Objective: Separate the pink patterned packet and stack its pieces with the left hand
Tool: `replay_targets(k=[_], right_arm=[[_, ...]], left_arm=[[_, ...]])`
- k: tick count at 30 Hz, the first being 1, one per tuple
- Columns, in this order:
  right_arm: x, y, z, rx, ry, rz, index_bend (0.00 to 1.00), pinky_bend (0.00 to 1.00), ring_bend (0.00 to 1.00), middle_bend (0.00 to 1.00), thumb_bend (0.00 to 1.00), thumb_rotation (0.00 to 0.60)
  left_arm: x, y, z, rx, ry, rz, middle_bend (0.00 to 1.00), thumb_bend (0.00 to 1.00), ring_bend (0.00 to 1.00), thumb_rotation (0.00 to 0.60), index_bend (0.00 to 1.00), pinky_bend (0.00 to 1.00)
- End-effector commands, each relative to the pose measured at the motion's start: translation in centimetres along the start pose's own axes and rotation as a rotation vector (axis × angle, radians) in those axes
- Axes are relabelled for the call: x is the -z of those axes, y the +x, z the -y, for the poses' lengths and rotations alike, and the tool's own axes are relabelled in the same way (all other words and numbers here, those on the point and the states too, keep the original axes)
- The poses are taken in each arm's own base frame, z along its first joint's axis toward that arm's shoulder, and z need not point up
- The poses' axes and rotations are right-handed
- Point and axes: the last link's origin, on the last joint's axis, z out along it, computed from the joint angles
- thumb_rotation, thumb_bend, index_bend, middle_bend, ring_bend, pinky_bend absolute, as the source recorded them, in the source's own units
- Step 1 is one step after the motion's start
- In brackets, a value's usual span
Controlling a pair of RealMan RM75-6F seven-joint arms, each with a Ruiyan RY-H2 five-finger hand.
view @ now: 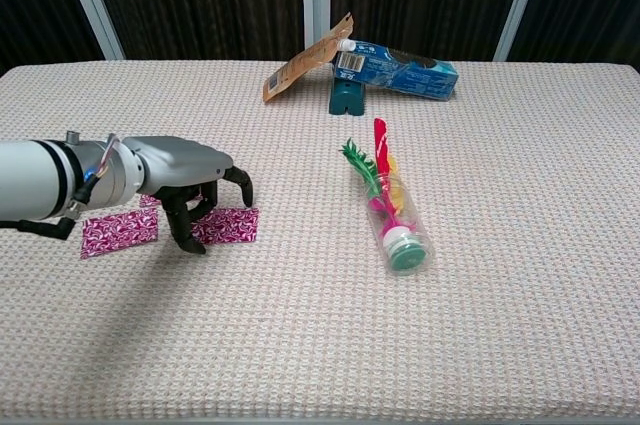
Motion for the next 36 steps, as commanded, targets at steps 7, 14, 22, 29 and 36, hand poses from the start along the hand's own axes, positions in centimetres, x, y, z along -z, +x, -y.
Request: replay_targets(k=[7, 14, 22, 29, 36], right_arm=[[0.1, 0.1, 0.0, 0.004, -0.002, 0.0, 0.13, 0.0, 0.0, 0.09, 0.2, 0.515], [0.2, 0.2, 0.0, 0.007, -0.003, -0.004, 0.13, 0.0, 0.0, 0.09, 0.2, 0.519], [0.2, 0.2, 0.0, 0.005, -0.007, -0.001, 0.13, 0.0, 0.0, 0.09, 0.2, 0.52], [0.4, 0.2, -0.1, 0.006, -0.01, -0.002, 0.13, 0.0, 0.0, 0.09, 0.2, 0.515], [0.5, 0.2, -0.3, 0.005, -0.016, -0.001, 0.13, 0.0, 0.0, 0.09, 0.2, 0.52]], left_arm=[[0.6, 0.0, -0.8, -0.012, -0.031, 0.006, 0.86, 0.24, 0.9, 0.6, 0.33, 0.94], [0.1, 0.0, -0.6, -0.02, -0.002, -0.032, 0.86, 0.24, 0.9, 0.6, 0.33, 0.94], [-0.3, -0.3, -0.5, 0.007, 0.011, -0.032, 0.87, 0.25, 0.9, 0.6, 0.37, 0.94], [-0.5, -0.5, -0.6, 0.011, 0.018, -0.045, 0.87, 0.26, 0.9, 0.6, 0.38, 0.94], [-0.7, -0.8, -0.5, 0.011, 0.022, -0.055, 0.87, 0.26, 0.9, 0.6, 0.39, 0.94]])
